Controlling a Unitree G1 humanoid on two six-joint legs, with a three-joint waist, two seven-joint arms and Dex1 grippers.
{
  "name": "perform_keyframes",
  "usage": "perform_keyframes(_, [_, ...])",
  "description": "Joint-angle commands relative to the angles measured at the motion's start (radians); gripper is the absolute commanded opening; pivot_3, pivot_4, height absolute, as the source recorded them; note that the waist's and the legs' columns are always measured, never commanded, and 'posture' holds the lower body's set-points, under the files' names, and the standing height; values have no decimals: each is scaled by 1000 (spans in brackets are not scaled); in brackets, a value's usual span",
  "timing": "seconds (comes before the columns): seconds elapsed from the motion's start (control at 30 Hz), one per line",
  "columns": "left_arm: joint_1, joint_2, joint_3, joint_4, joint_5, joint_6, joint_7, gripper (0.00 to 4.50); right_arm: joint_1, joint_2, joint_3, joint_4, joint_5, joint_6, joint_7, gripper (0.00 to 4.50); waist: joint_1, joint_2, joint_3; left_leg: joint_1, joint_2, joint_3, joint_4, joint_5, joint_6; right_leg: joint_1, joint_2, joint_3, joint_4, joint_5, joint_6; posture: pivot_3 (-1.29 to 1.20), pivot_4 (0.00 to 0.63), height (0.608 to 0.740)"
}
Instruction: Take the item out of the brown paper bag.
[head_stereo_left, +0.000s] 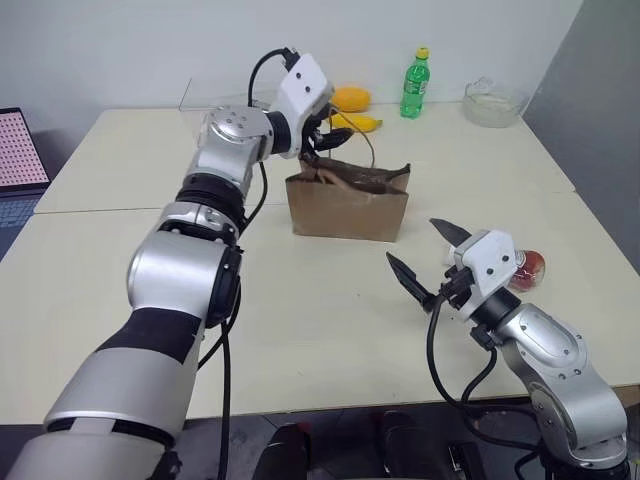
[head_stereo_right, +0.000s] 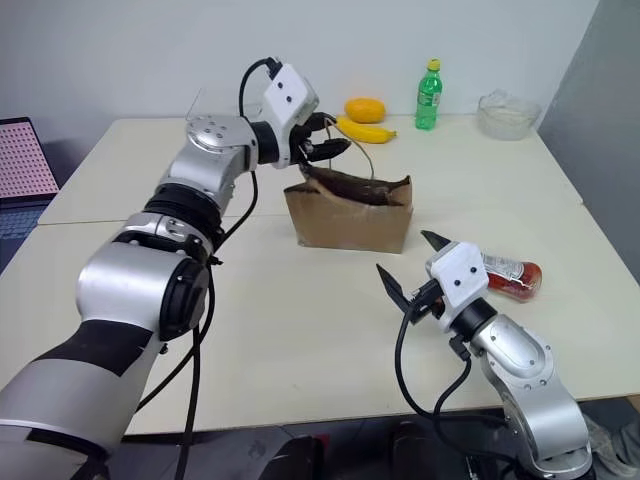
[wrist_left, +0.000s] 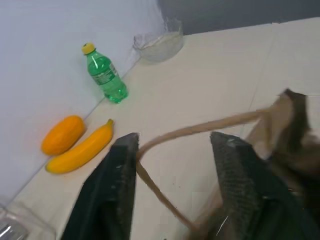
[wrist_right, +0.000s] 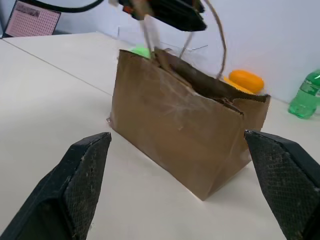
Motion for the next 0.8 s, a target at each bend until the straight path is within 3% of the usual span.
perform_keyframes(0.03, [-45,42,17,-20,0,-26,-56,3686,-34,6,-2,4,11,-15,-2,4500,0,0,0,0,0,0,0,0,0,0,0,0,0,0,0,0,150,740])
perform_keyframes(0.07, [-44,52,26,-24,-9,-25,-72,3954,-39,6,-3,10,13,-17,0,4500,-1,0,0,0,0,0,0,0,0,0,0,0,0,0,0,0,150,740])
perform_keyframes(0.27, [45,132,105,-159,-113,56,-233,3954,-35,3,-19,29,33,-44,17,4500,-6,0,0,0,0,0,0,0,0,0,0,0,0,0,0,0,150,740])
perform_keyframes(0.37, [240,150,143,-497,-203,235,-235,3954,-11,-2,-35,27,36,-74,21,4500,-6,2,-1,0,1,0,0,0,0,0,0,0,1,0,0,0,150,740])
perform_keyframes(0.53, [712,103,242,-1194,-257,501,66,3954,23,17,-59,16,37,-175,12,4500,-5,3,-2,2,3,0,-1,0,-1,-1,0,4,1,0,0,0,150,740])
perform_keyframes(0.63, [961,7,276,-1495,-235,522,252,3954,38,13,-58,-3,47,-206,25,4500,5,3,-2,1,2,-1,1,0,-1,-1,0,2,1,0,-1,0,150,740])
perform_keyframes(0.8, [1232,-107,257,-1638,-165,441,443,3954,76,17,-77,14,28,-268,8,4500,30,2,-4,3,2,1,0,0,0,1,0,3,1,0,-1,0,150,740])
